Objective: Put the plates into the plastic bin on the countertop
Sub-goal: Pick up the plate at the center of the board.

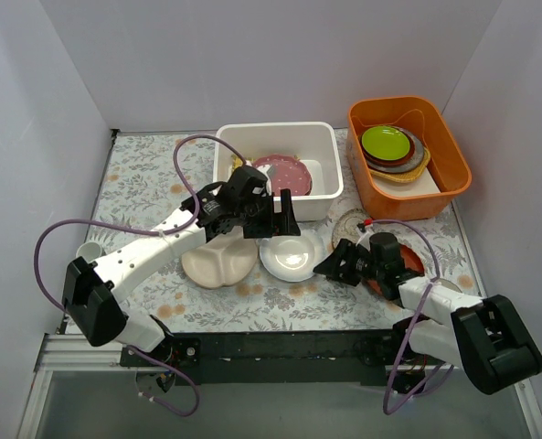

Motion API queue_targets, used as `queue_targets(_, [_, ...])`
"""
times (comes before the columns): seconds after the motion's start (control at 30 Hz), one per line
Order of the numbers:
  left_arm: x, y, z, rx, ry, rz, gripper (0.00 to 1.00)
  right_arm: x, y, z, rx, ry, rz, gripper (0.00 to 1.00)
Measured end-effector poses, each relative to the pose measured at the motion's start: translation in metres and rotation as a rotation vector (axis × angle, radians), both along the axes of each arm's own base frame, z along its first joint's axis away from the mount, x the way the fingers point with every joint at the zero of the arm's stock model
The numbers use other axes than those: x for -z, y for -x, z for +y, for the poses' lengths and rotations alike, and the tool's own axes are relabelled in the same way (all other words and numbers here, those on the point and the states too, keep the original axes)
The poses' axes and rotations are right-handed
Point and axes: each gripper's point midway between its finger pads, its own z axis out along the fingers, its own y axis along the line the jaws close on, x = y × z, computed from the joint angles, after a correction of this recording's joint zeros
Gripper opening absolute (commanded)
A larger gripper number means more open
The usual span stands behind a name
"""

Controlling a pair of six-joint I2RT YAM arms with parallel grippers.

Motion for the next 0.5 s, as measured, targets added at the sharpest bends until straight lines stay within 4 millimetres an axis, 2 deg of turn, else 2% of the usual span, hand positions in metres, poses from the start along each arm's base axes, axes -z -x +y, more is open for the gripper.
queue_targets(0.27, [0.003, 0.010, 0.011, -0.007, 0.001, 0.005, 0.80, 0.007, -0.013, 0.011, -0.001, -0.045, 0.029, 0.59])
queue_targets(0.33, [0.004, 0.011, 0.012, -0.009, -0.001, 0.010, 0.80, 0.008, -0.018, 0.015, -0.002, -0.055, 0.036, 0.53])
queue_targets(0.5, [0.007, 0.014, 0.015, -0.014, -0.005, 0.014, 0.80, 0.012, -0.024, 0.020, 0.002, -0.076, 0.055, 0.47])
